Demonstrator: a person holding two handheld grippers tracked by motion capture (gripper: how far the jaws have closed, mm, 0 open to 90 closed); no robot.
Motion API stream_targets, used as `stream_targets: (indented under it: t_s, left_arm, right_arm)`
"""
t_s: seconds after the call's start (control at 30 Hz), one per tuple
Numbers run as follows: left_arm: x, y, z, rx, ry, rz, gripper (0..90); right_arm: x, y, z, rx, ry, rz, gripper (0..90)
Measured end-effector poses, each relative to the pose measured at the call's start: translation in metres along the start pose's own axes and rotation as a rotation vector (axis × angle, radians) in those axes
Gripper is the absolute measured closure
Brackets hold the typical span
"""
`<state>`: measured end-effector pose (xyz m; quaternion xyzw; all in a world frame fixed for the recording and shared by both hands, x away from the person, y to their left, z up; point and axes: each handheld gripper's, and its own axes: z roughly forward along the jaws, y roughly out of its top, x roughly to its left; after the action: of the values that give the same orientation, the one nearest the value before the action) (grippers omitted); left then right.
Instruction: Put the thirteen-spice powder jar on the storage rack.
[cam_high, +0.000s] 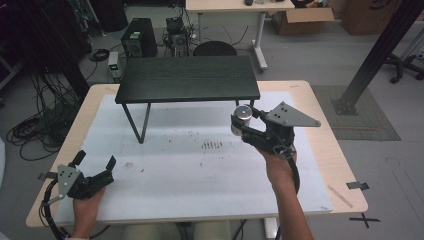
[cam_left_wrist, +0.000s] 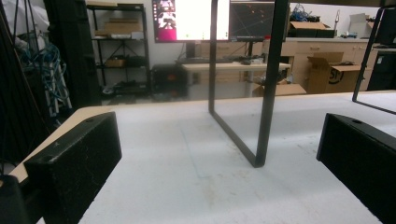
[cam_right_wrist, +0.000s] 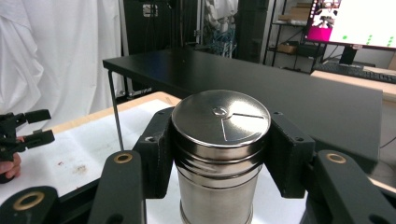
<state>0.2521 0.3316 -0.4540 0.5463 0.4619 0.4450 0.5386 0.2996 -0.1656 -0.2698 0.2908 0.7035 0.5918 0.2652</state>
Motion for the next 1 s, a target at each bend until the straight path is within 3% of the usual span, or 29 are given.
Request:
stream_targets:
  t_s: [0.43,1.0]
  left_arm:
    - [0.0,0.0,0.0,0.0,-0.001,0.0,0.3]
    - [0.0,0.0,0.0,0.002,-0.001,0.002,0.2]
  right_arm:
    - [-0.003,0.02,0.012,-0.019,0.022,0.002,48.9]
    - [-0.013,0.056,0.044,-0.048,0.044,0.001,48.9]
